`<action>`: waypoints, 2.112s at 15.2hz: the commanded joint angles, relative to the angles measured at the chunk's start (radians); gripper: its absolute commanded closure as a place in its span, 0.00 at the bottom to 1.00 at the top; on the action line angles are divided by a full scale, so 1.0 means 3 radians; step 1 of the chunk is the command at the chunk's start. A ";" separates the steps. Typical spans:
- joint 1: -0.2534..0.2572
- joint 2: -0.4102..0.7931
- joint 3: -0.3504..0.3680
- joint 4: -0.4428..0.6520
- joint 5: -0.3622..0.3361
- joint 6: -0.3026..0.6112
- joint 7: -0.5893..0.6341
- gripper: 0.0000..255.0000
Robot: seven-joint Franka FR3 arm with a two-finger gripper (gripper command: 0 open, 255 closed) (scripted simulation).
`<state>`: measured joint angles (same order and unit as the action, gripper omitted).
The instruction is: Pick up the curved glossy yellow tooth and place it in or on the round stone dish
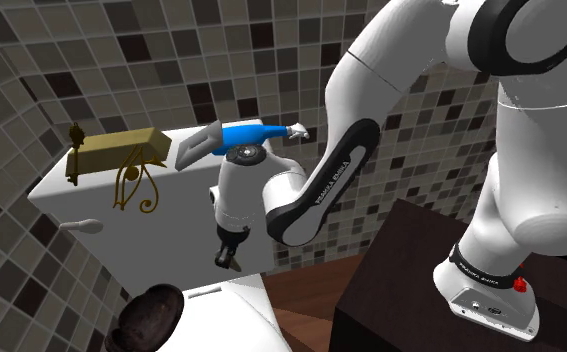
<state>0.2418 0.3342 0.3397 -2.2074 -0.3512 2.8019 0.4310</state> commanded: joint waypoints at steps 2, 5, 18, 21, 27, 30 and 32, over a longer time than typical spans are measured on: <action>0.0156 0.0289 -0.0049 0.0482 -0.0067 -0.0217 0.0095 1.00; 0.0299 0.0600 -0.0084 0.1003 -0.0101 -0.0445 0.0137 1.00; 0.0945 0.2287 -0.0177 0.3970 -0.0068 -0.1718 -0.0038 1.00; 0.0952 0.2363 -0.0194 0.3971 -0.0082 -0.1643 -0.0026 1.00; 0.0971 0.2534 -0.0226 0.4010 -0.0109 -0.1509 -0.0007 1.00; 0.0983 0.2629 -0.0243 0.4049 -0.0120 -0.1451 0.0000 1.00; 0.0987 0.2667 -0.0249 0.4067 -0.0125 -0.1430 0.0002 1.00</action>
<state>0.5379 1.1280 0.2661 -0.9917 -0.3883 2.3706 0.4321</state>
